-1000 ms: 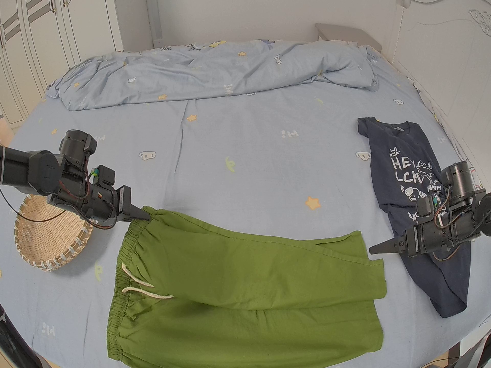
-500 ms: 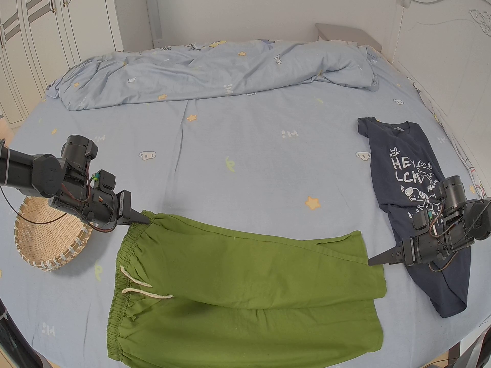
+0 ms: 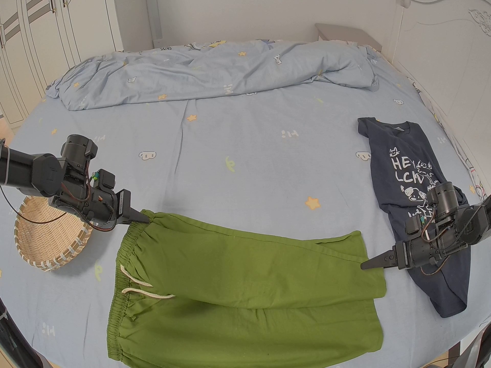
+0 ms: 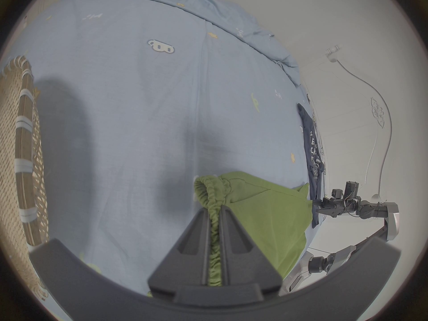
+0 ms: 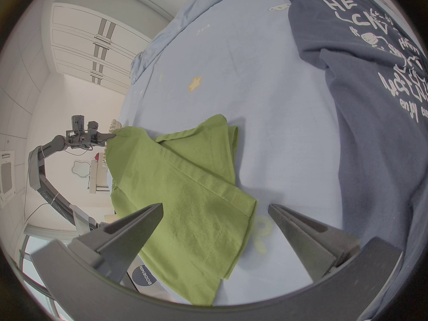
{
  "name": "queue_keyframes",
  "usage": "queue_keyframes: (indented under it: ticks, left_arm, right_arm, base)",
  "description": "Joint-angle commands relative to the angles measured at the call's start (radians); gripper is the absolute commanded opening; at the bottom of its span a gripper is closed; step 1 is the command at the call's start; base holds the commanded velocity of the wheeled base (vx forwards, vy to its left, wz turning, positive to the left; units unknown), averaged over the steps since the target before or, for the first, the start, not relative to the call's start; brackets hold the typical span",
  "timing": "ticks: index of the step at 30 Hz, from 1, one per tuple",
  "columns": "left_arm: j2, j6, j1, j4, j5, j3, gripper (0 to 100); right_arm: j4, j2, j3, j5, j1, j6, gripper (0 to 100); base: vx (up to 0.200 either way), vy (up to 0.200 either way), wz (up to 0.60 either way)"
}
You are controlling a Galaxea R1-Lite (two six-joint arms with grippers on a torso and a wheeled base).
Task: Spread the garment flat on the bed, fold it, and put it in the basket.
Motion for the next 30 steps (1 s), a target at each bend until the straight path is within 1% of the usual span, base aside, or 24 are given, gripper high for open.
queue_keyframes:
  ticks: [1, 3, 4, 7, 17, 24, 27, 28, 29, 30]
  left_arm:
    - [0.001, 0.000, 0.000, 0.000, 0.000, -0.001, 0]
    - [0.001, 0.000, 0.000, 0.000, 0.000, -0.001, 0]
    - [0.001, 0.000, 0.000, 0.000, 0.000, -0.001, 0]
    - [0.001, 0.000, 0.000, 0.000, 0.000, -0.001, 0]
    - [-0.001, 0.001, 0.003, 0.000, 0.000, -0.001, 0]
    - [-0.013, 0.001, 0.015, 0.000, 0.001, -0.002, 0]
    - [-0.022, 0.001, 0.025, -0.022, 0.001, -0.002, 0]
    - [-0.024, 0.001, 0.026, -0.026, 0.000, -0.001, 0]
    - [-0.025, 0.001, 0.031, -0.034, 0.000, -0.001, 0]
    - [-0.030, 0.001, 0.032, -0.035, 0.000, -0.001, 0]
  right_arm:
    - [-0.002, 0.012, 0.001, 0.002, 0.001, 0.000, 100]
    - [-0.002, 0.018, 0.001, 0.002, 0.003, 0.000, 100]
    - [-0.002, 0.024, 0.001, 0.002, 0.006, 0.000, 0]
    - [-0.002, 0.030, 0.001, 0.002, 0.020, 0.001, 0]
    - [-0.008, 0.033, 0.002, 0.002, 0.008, 0.001, 0]
    - [-0.106, 0.027, 0.013, -0.019, 0.006, 0.011, 0]
    - [-0.124, -0.011, -0.047, -0.111, 0.021, 0.018, 0]
    - [-0.124, -0.013, -0.056, -0.125, 0.024, 0.018, 0]
    - [-0.123, -0.013, -0.087, -0.159, 0.040, 0.020, 0]
    - [-0.121, -0.014, -0.108, -0.176, 0.054, 0.021, 0]
  base:
    - [0.000, 0.000, 0.00]
    - [0.000, 0.000, 0.00]
    - [0.000, 0.000, 0.00]
    - [0.000, 0.000, 0.00]
    - [0.000, 0.000, 0.00]
    - [0.000, 0.000, 0.00]
    - [0.000, 0.000, 0.00]
    - [0.000, 0.000, 0.00]
    - [0.000, 0.000, 0.00]
    - [0.000, 0.000, 0.00]
